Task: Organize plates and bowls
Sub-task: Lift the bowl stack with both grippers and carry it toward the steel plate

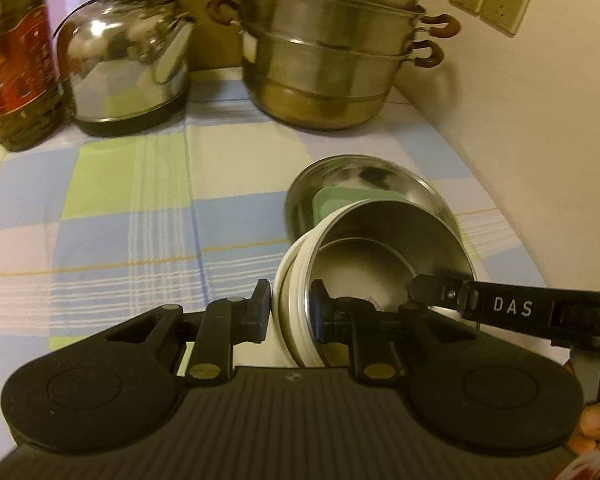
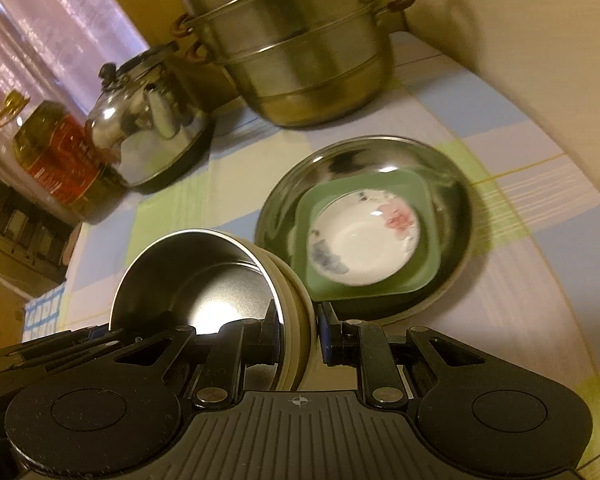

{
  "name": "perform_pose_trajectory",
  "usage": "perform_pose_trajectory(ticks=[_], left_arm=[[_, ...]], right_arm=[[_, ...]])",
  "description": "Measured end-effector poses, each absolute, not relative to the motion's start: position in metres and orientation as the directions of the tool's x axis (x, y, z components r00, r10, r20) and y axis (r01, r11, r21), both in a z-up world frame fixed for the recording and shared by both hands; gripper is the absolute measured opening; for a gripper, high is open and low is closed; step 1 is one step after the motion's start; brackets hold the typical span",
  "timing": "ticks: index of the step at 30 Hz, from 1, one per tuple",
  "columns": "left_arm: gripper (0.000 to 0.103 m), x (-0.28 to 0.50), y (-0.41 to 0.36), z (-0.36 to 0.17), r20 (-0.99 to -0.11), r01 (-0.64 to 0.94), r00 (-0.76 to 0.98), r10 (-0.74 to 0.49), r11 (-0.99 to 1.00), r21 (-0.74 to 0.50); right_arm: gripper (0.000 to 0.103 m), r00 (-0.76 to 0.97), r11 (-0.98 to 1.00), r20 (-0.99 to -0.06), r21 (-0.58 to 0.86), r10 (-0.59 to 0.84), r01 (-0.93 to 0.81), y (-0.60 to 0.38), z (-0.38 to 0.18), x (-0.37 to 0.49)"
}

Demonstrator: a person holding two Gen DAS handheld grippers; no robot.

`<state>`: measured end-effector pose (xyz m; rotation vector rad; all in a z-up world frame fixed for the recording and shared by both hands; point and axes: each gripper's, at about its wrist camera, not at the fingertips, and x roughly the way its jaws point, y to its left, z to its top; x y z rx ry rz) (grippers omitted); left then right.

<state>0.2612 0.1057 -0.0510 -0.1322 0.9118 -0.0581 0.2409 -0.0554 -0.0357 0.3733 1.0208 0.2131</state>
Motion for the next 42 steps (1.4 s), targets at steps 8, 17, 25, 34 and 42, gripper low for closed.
perform_pose_trajectory(ticks=[8,17,25,34,42], left_arm=[[0.018,0.279,0.084,-0.045,-0.775,0.029,0.617,-0.134,0.989,-0.147],[0.018,0.300,0.071,-0.044,-0.768,0.049,0.622,-0.154,0.986,-0.158],[0.018,0.322,0.065,-0.048,-0.773,0.059,0.612,-0.167,0.984,-0.165],[0.018,0.354,0.062,-0.051,-0.783,0.074,0.594,-0.187,0.981,-0.178],[0.018,0.382,0.061,-0.058,-0.797,0.063,0.569,-0.201,0.977,-0.202]], right_arm=[[0.019,0.532,0.920,-0.784,0.392,0.319,0.026,-0.080,-0.029,0.251],[0.019,0.545,0.922,-0.784,0.383,0.297,0.048,-0.097,-0.027,0.265],[0.019,0.540,0.923,-0.792,0.379,0.287,0.065,-0.105,-0.031,0.282],[0.019,0.530,0.929,-0.804,0.361,0.268,0.078,-0.114,-0.033,0.311],[0.019,0.515,0.933,-0.818,0.349,0.257,0.088,-0.121,-0.038,0.336]])
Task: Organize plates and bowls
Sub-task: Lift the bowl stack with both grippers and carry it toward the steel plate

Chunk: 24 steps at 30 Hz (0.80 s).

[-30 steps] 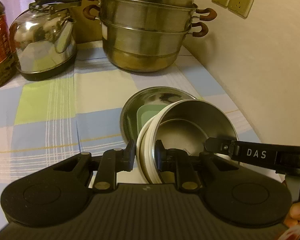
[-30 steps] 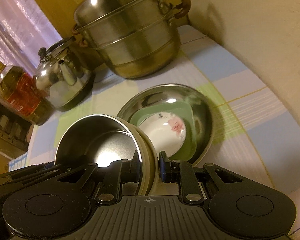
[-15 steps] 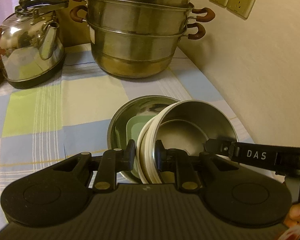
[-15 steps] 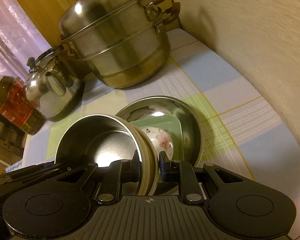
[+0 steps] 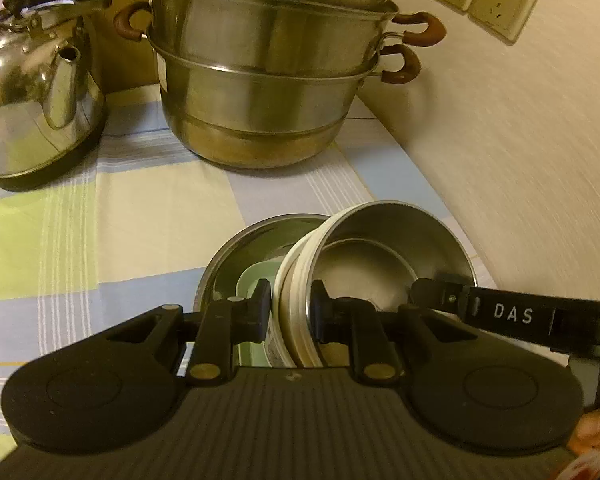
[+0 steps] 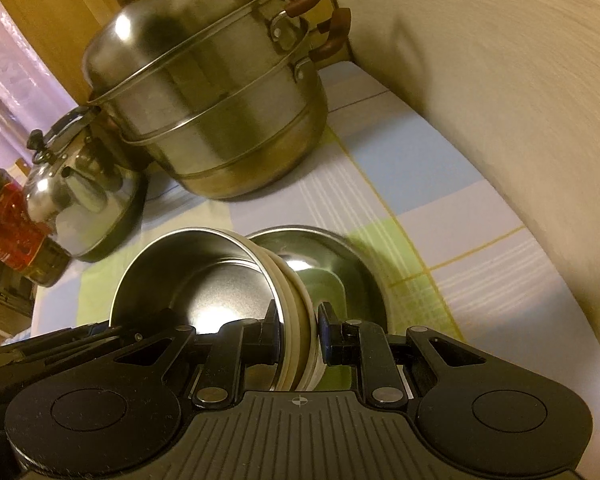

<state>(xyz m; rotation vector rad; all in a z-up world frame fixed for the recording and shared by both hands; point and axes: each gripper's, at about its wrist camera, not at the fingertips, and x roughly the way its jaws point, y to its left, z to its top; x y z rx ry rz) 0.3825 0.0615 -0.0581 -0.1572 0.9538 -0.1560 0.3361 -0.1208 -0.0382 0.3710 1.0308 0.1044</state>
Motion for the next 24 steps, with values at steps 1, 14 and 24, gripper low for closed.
perform_pose_trajectory(ticks=[1,14,24], left_arm=[[0.018,0.386,0.062,-0.060,-0.800,0.058,0.564,-0.205,0.976,-0.209],[0.018,0.398,0.067,-0.088,-0.834,0.030,0.511,-0.206,0.975,-0.222],[0.017,0.402,0.074,-0.100,-0.842,0.003,0.491,-0.225,0.966,-0.257]], right_arm=[[0.019,0.510,0.933,-0.821,0.349,0.257,0.091,-0.122,-0.040,0.339],[0.019,0.452,0.935,-0.854,0.338,0.259,0.103,-0.122,-0.066,0.354],[0.019,0.432,0.951,-0.870,0.297,0.236,0.080,-0.114,-0.072,0.358]])
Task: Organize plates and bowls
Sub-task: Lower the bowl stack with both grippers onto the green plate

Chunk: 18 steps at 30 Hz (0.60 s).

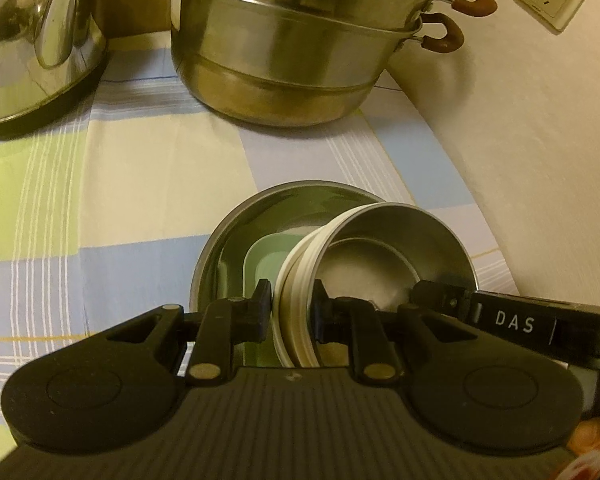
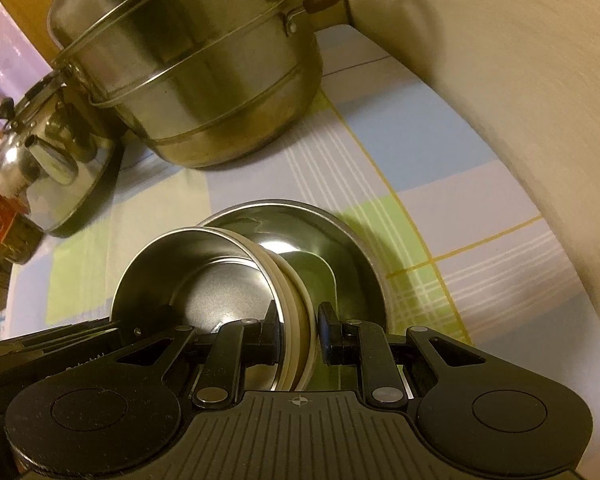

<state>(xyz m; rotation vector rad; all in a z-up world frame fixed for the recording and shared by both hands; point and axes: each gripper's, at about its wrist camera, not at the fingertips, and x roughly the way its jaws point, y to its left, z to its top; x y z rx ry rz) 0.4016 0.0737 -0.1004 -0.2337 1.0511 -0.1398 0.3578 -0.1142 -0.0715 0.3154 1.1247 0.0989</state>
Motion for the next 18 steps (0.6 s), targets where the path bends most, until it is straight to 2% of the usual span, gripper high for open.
perform_pose_trajectory(ticks=[18], left_arm=[[0.017,0.4006,0.0783,-0.1038,-0.833,-0.012,0.502,-0.233,0.961,-0.276]], right_arm=[[0.019,0.434,0.959,-0.872,0.277,0.224,0.061,-0.1090,-0.0738,0.3596]])
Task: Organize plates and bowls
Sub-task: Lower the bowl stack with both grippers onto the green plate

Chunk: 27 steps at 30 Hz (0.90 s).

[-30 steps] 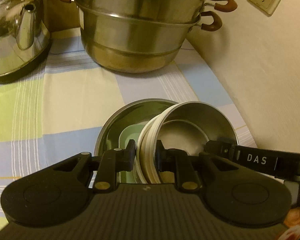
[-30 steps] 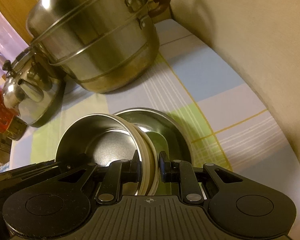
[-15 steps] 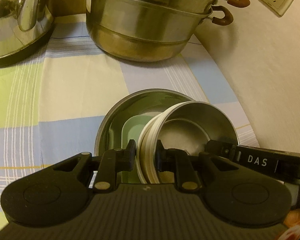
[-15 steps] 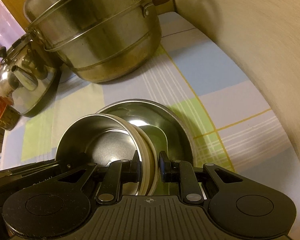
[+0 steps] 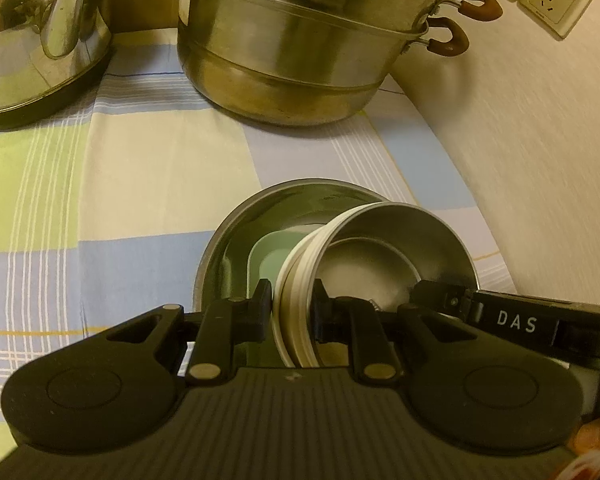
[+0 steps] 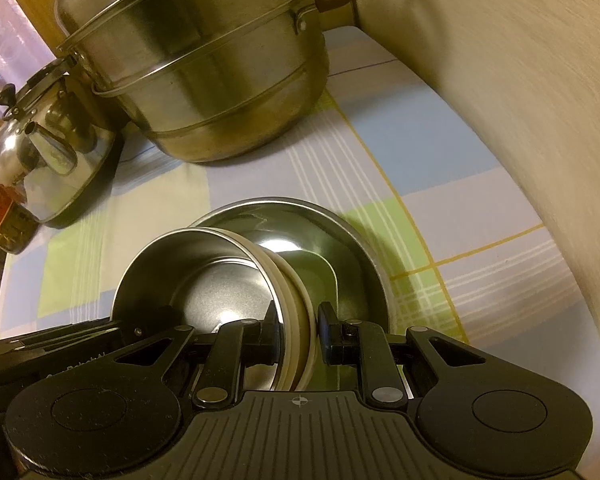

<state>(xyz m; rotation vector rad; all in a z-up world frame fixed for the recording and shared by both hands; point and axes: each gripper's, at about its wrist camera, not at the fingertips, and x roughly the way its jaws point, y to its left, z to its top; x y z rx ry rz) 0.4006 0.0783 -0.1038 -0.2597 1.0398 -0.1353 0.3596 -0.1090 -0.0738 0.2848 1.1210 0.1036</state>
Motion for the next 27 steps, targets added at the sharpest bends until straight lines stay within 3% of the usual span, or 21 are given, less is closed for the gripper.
perform_pose_trajectory(ticks=[27], left_arm=[[0.023,0.3950,0.0773,-0.0963,-0.824,0.008,0.529,-0.205,0.972,-0.236]], right_arm=[[0.028,0.472,0.938,-0.838,0.341,0.274,0.061,-0.1157,-0.0706,0.3515]])
